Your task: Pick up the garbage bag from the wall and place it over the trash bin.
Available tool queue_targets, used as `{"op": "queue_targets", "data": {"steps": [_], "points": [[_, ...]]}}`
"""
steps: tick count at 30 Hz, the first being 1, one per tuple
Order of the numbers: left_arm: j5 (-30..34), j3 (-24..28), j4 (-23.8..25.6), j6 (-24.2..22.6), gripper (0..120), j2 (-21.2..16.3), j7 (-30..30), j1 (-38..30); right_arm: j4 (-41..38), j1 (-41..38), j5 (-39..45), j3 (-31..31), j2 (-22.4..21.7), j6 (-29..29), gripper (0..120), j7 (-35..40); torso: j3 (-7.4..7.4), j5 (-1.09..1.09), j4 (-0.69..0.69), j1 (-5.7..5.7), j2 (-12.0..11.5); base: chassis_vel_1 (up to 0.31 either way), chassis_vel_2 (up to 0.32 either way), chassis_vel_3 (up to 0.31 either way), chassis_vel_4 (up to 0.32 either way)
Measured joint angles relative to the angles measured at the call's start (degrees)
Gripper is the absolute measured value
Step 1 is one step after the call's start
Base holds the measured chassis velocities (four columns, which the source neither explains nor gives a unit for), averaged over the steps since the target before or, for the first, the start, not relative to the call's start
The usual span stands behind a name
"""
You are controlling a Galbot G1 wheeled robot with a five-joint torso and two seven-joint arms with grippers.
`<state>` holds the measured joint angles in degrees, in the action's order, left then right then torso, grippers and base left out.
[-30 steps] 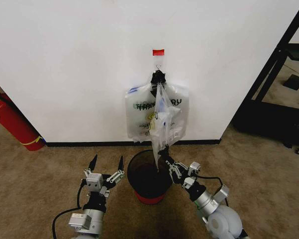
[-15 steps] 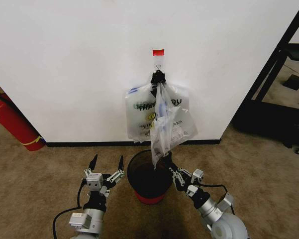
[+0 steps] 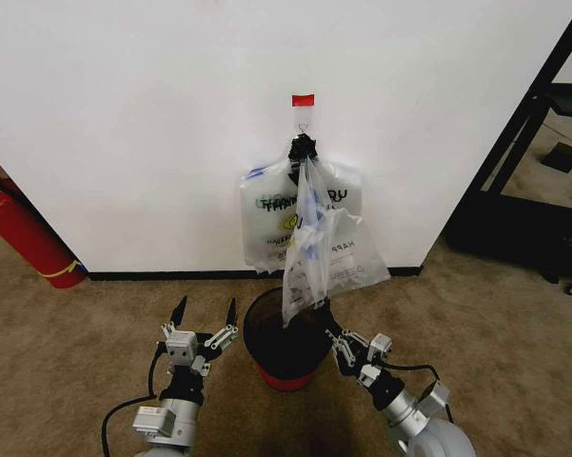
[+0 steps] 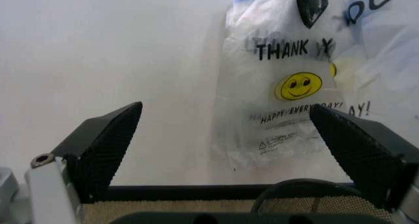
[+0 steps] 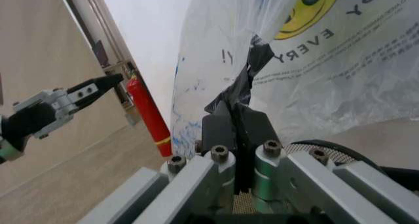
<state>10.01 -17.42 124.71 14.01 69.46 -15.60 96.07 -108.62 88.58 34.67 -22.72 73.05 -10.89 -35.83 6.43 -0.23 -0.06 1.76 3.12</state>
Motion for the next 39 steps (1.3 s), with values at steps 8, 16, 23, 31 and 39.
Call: {"op": "queue_targets", "data": {"steps": [8, 16, 23, 31, 39], "points": [[0.0, 0.1, -0.1, 0.0, 100, 0.0, 0.0, -0.1, 0.0, 1.7, -1.7, -0.5, 0.2, -1.3, 0, -1.1, 0.0, 0.0, 0.0, 0.0, 0.0, 0.0, 0.0, 0.0, 0.0], [0.1, 0.2, -0.1, 0.1, 100, -0.2, 0.0, -0.1, -0.6, 3.7, -3.6, -1.3, 0.6, -2.6, 0, -2.1, 0.0, 0.0, 0.0, 0.0, 0.0, 0.0, 0.0, 0.0, 0.0], [0.1, 0.2, -0.1, 0.1, 100, -0.2, 0.1, -0.3, -0.6, 4.6, -4.8, -1.7, 0.8, -3.6, 0, -3.0, 0.0, 0.0, 0.0, 0.0, 0.0, 0.0, 0.0, 0.0, 0.0], [0.5, 0.2, -0.2, 0.1, 100, -0.3, 0.1, -0.4, -0.3, 5.8, -5.3, -2.0, 0.8, -4.6, 0, -3.5, 0.0, 0.0, 0.0, 0.0, 0.0, 0.0, 0.0, 0.0, 0.0], [0.5, 0.2, -0.4, 0.2, 100, -0.2, 0.1, -0.4, -0.2, 7.3, -6.5, -2.4, 1.1, -5.7, 0, -4.4, 0.0, 0.0, 0.0, 0.0, 0.0, 0.0, 0.0, 0.0, 0.0]]}}
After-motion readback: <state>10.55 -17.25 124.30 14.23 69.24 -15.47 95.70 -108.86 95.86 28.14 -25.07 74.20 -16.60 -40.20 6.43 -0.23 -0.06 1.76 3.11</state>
